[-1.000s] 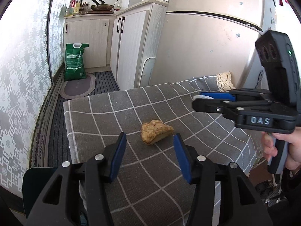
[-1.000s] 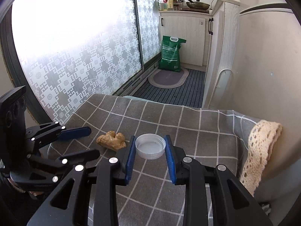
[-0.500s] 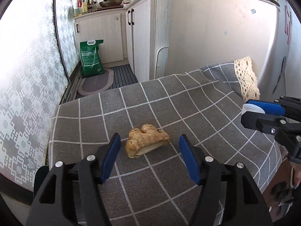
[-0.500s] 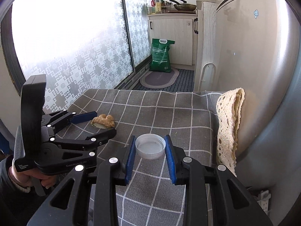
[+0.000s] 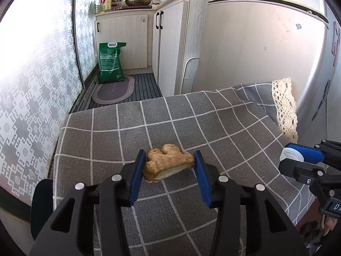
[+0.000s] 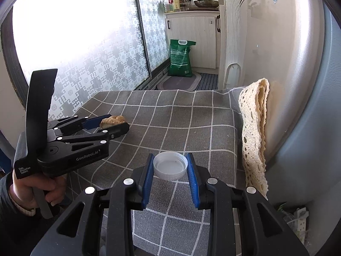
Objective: Collect trash
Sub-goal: 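Carry the ginger in the left tool and the cap in the right tool over the teal bin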
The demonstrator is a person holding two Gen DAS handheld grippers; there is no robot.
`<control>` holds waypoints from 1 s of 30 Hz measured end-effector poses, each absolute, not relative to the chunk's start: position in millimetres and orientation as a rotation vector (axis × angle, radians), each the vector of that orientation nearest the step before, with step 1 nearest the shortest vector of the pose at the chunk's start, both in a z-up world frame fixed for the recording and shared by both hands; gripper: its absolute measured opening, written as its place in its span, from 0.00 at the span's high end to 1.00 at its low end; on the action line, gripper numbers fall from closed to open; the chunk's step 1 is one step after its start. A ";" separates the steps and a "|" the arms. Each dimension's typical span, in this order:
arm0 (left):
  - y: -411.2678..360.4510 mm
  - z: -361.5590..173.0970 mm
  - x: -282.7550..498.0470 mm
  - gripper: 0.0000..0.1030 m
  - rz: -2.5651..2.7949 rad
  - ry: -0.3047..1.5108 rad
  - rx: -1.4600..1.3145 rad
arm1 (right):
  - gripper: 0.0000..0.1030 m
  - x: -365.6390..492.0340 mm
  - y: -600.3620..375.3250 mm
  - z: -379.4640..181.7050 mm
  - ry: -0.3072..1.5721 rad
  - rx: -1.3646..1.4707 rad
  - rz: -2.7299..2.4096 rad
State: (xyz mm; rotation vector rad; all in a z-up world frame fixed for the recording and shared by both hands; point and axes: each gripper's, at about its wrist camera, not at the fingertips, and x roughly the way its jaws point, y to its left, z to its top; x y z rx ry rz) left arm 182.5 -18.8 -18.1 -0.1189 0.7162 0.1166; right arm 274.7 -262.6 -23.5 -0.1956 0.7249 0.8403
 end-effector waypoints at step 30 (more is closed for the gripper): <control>89.7 18.4 105.0 0.53 0.167 0.576 -0.262 | 0.71 235.2 -148.2 -8.3 0.734 -0.279 0.946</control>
